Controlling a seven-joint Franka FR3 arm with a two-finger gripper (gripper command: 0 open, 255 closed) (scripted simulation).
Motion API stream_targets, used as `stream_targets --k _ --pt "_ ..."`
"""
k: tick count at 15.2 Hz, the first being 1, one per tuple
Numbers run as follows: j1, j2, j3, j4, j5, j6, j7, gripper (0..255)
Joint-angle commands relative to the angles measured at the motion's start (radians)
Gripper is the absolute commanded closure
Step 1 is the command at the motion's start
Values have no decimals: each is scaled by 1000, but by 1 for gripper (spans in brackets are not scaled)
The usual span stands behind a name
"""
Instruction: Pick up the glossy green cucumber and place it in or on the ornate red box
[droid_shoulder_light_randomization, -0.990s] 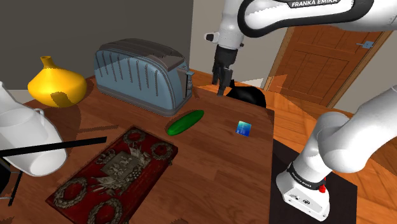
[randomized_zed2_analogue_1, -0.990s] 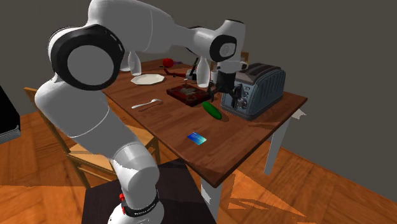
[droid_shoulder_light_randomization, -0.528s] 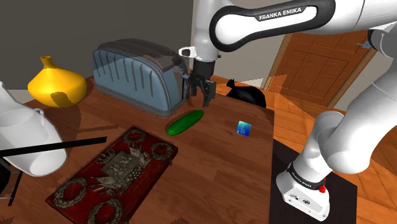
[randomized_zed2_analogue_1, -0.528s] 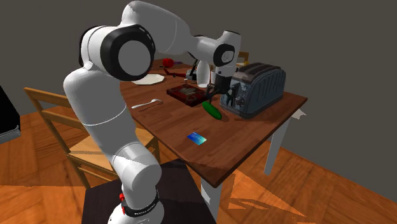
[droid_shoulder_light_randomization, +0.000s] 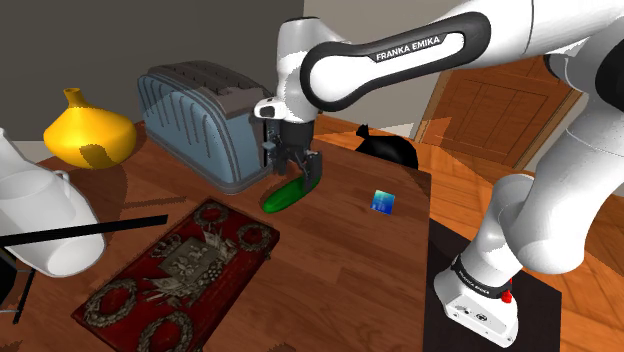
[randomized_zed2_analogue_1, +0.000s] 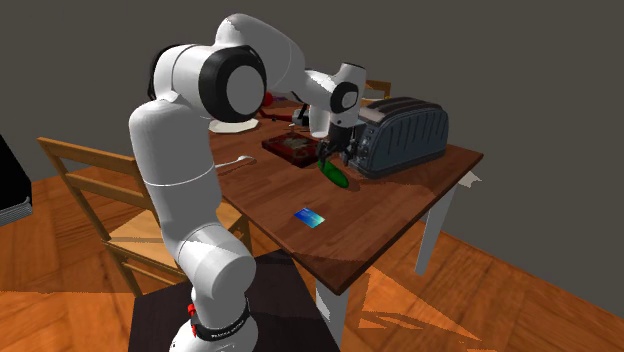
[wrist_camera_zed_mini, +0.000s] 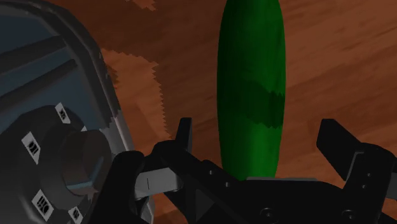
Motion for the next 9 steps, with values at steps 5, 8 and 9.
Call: stream_targets --k 5,8,9 --pt "6 17 5 -48 3 65 -3 0" --pt "6 17 5 -47 3 65 -3 0" --pt "6 17 5 -47 3 65 -3 0"
